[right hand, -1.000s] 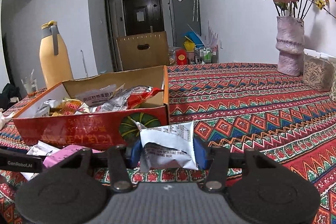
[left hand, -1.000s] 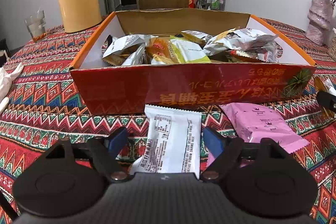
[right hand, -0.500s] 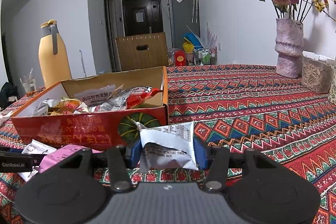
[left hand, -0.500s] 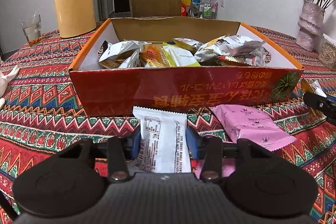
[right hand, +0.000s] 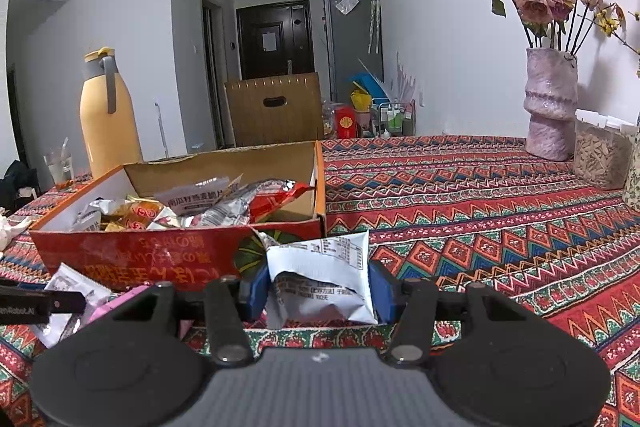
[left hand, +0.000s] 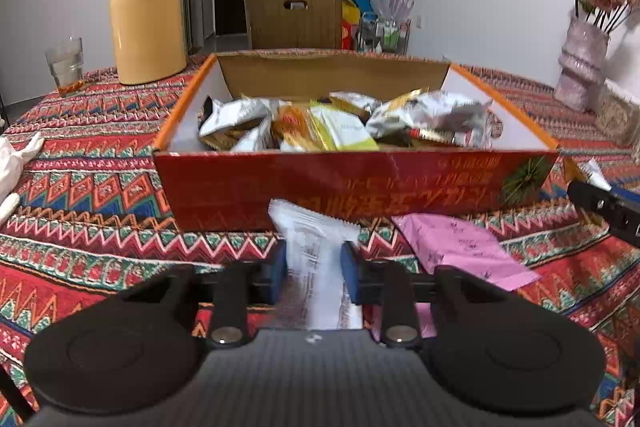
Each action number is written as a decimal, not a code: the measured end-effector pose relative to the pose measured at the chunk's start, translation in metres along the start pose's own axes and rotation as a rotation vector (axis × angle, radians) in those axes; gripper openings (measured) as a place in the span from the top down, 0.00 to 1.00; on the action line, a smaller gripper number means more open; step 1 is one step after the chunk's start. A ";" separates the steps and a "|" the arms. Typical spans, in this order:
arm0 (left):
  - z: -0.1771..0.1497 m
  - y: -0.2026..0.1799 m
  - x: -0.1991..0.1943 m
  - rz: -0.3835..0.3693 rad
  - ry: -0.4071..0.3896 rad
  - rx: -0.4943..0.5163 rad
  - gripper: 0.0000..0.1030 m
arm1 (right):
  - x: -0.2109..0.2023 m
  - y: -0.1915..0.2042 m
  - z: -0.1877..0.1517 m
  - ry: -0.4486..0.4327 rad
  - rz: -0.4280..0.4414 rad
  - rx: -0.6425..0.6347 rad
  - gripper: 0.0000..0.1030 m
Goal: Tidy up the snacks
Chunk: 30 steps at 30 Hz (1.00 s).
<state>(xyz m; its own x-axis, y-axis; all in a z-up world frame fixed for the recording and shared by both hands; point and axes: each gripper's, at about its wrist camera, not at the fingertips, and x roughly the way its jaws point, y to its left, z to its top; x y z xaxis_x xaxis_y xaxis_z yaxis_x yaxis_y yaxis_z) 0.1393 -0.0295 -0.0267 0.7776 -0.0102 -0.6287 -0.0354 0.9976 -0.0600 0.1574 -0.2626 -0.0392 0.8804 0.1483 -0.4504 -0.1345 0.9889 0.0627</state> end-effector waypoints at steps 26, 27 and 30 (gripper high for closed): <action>-0.003 -0.013 0.022 0.014 0.093 0.032 0.19 | -0.014 0.012 0.004 -0.023 0.069 0.008 0.50; -0.003 -0.012 0.023 0.008 0.092 0.029 0.19 | -0.013 0.013 0.004 -0.021 0.069 0.008 0.50; -0.005 -0.012 0.025 0.009 0.094 0.027 0.17 | -0.011 0.013 0.002 -0.015 0.069 0.006 0.50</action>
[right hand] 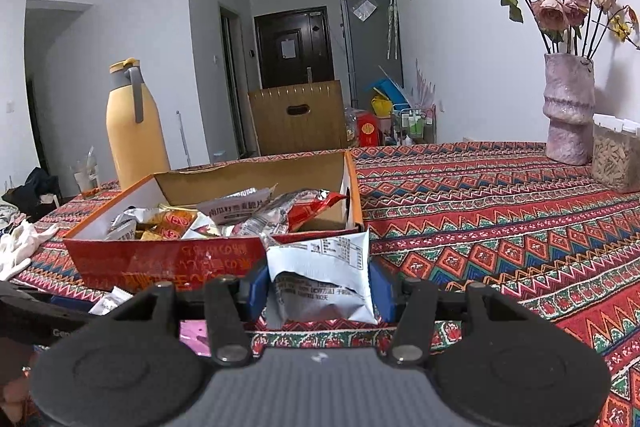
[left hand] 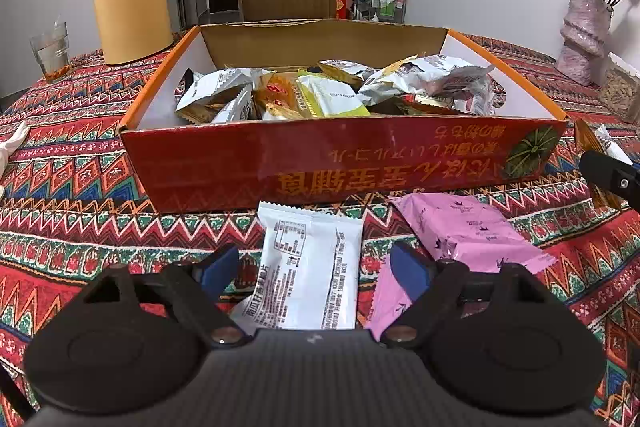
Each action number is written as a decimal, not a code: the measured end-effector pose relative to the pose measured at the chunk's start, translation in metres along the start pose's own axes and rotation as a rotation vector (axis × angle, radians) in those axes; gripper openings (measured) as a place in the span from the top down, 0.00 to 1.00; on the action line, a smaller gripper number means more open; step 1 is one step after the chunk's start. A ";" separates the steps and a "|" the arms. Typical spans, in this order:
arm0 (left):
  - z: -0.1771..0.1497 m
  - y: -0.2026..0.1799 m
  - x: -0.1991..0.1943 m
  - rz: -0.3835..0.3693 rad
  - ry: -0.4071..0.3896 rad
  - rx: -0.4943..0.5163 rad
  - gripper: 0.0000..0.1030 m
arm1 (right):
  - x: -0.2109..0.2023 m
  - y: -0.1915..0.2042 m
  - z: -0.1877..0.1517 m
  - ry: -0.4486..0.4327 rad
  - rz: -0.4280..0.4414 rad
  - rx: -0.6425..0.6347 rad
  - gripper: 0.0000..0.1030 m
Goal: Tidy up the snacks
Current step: 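Grasp another white sachet with the left tool while the right tool holds its sachet, then carry both white sachets over the box and open both tools inside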
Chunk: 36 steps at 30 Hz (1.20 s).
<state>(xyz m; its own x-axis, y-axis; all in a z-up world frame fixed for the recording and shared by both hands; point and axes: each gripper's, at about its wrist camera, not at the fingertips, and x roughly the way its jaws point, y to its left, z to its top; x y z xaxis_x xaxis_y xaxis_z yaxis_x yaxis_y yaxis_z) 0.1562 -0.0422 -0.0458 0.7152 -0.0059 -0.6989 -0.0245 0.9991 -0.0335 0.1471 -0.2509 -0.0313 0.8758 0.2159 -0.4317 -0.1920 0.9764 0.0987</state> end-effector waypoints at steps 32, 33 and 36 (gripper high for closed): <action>-0.006 -0.001 0.001 0.033 -0.044 0.011 0.55 | 0.006 -0.001 -0.015 0.028 -0.015 0.009 0.50; -0.007 -0.003 -0.002 0.030 -0.047 0.020 0.55 | 0.006 -0.001 -0.015 0.028 -0.015 0.009 0.50; -0.007 -0.002 -0.006 0.026 -0.055 0.016 0.58 | 0.007 -0.002 -0.015 0.027 -0.014 0.009 0.50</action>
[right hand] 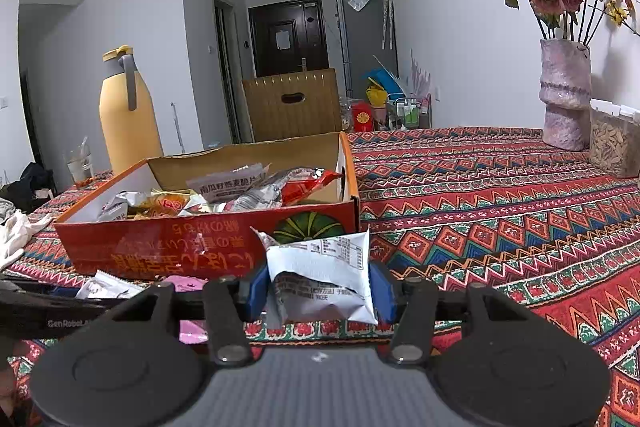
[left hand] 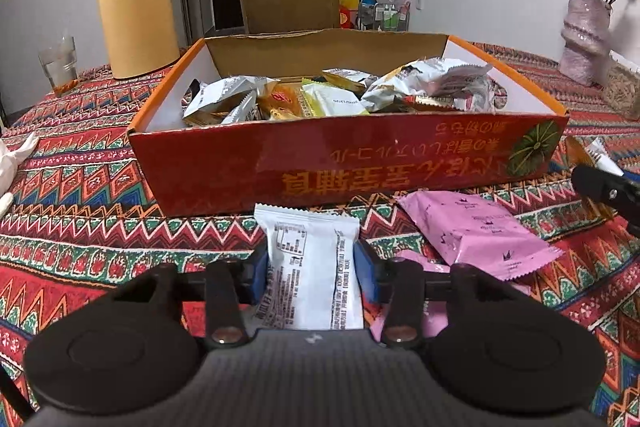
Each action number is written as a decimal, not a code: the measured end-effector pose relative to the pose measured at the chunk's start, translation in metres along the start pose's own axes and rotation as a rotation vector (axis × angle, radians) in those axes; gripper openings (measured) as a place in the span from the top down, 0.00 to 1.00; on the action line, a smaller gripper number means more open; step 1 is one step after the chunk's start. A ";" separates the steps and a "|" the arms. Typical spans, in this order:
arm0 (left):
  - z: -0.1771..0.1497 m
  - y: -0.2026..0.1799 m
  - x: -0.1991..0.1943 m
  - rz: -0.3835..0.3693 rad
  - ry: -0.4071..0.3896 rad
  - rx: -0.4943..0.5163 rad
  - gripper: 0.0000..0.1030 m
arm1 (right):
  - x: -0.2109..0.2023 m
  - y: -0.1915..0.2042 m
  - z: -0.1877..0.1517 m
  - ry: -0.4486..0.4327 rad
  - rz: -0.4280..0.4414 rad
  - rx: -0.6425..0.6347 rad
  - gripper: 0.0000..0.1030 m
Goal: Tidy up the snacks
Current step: 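Carry both white sachets over the box and open both tools inside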
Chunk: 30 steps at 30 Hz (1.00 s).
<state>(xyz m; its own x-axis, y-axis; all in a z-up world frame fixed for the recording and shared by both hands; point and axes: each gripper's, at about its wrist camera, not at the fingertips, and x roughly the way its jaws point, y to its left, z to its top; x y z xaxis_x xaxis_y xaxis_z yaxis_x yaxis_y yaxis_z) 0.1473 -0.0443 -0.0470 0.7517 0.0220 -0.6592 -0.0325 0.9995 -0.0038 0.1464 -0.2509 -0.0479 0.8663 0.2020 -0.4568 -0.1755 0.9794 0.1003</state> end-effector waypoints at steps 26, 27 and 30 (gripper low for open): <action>0.112 0.034 -0.021 0.034 -0.220 -0.112 0.59 | 0.054 0.059 0.098 -0.112 0.081 -0.084 0.50; 0.114 0.036 -0.015 0.040 -0.219 -0.120 0.59 | 0.062 0.060 0.098 -0.103 0.072 -0.082 0.50; 0.114 0.041 0.000 0.055 -0.215 -0.141 0.59 | 0.079 0.062 0.094 -0.090 0.045 -0.076 0.50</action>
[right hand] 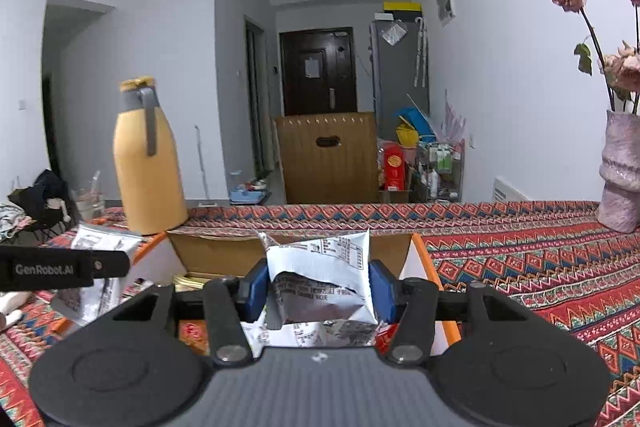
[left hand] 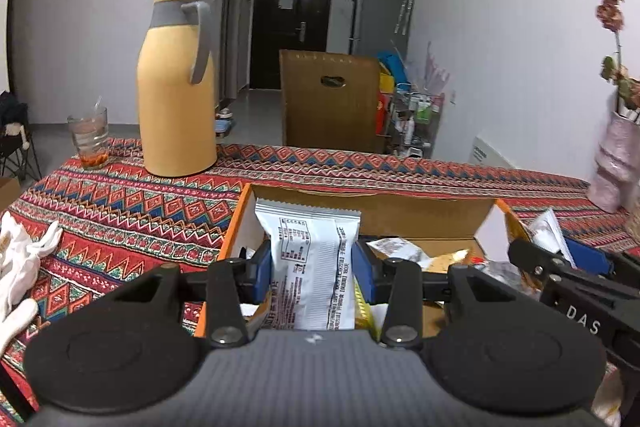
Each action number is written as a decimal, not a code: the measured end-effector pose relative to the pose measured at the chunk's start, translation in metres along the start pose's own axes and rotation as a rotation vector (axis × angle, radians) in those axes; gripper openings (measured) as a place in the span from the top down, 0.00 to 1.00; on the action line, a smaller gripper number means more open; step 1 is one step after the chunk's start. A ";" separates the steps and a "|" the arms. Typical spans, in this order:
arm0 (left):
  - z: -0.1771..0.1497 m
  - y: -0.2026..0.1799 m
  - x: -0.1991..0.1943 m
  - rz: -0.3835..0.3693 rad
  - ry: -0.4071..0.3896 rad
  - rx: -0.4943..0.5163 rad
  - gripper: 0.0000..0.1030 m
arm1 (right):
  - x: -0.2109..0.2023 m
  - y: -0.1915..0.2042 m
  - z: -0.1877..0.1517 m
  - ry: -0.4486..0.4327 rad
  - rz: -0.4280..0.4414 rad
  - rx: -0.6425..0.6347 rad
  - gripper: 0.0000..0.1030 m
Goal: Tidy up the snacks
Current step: 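Carry both white sachets over the box and open both tools inside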
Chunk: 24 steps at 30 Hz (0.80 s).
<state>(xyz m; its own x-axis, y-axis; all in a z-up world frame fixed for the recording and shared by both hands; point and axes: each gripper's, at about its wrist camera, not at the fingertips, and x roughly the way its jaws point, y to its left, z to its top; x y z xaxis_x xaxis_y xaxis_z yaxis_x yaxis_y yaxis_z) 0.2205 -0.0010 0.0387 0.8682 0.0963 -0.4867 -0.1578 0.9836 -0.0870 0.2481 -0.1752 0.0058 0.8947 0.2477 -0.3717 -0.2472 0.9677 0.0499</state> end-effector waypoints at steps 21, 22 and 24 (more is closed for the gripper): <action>-0.009 0.015 -0.011 0.005 -0.058 -0.050 0.00 | -0.008 0.001 -0.014 0.002 -0.013 -0.005 0.00; -0.009 0.014 -0.013 0.006 -0.062 -0.050 0.00 | -0.010 0.001 -0.013 -0.005 -0.012 -0.006 0.00; -0.006 0.014 -0.017 0.011 -0.066 -0.050 0.00 | -0.016 0.001 -0.011 -0.020 -0.012 -0.006 0.00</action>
<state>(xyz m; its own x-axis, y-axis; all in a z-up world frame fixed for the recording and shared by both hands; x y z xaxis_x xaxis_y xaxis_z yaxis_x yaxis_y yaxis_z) 0.2006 0.0097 0.0402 0.8954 0.1181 -0.4292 -0.1891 0.9738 -0.1266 0.2293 -0.1785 0.0021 0.9048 0.2372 -0.3535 -0.2389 0.9702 0.0397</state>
